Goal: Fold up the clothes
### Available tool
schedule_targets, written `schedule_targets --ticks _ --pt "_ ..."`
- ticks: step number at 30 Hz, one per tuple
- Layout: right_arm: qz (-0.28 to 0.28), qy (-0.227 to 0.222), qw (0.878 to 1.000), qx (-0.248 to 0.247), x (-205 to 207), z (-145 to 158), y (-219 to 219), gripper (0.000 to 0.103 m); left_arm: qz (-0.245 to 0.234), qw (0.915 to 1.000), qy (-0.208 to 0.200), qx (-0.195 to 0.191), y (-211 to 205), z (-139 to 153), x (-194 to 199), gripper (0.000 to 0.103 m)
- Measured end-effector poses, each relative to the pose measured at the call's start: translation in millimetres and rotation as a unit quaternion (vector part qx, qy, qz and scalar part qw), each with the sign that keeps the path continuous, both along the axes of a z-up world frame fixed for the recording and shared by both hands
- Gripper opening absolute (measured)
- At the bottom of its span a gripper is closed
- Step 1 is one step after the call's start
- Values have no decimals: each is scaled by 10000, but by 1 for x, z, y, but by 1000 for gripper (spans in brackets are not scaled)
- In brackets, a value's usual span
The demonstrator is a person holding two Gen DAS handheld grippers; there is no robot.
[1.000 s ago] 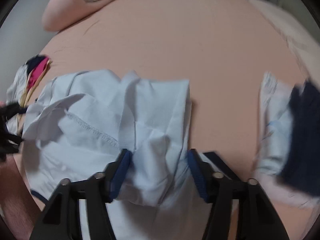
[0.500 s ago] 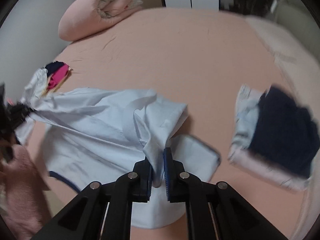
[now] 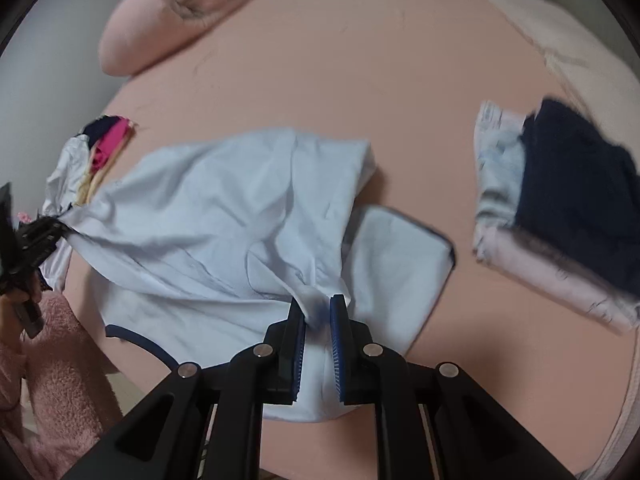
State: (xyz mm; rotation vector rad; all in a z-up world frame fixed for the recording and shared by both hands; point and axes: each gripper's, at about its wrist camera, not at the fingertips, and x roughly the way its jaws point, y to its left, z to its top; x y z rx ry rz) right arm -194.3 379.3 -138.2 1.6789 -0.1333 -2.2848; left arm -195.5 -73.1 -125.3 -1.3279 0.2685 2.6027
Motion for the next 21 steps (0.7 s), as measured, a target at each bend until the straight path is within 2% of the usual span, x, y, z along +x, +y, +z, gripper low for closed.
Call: schedule_targets --ticks 3,4,7,8,11,14,18,21 --pt "-238 33 9981 -574 -4 0 7 11 27 10000 16 52 -5 6 2 10" --pt "-218 -54 9985 -509 -6 -5 4 11 15 10000 0 60 -6 6 2 10" --pt "-158 -313 9989 -313 -13 -17 -4 21 -14 10000 -47 75 -8 2 2 11" --pt "-137 -402 9988 -250 -15 -21 -6 21 -12 10000 -46 54 -7 1 2 10" --pt "-32 -1010 9942 -368 -7 -44 -11 22 -21 10000 -19 49 -7 2 2 11" --pt "534 -1517 9860 -435 12 -55 -19 22 -18 10000 -22 45 -11 2 3 10" --pt "208 -860 9959 -201 13 -39 -25 22 -69 9999 -82 -46 -8 -3 1 10" --pt "-37 -363 9993 -24 14 -28 -29 30 -64 9999 -139 -17 -3 -8 -1 10"
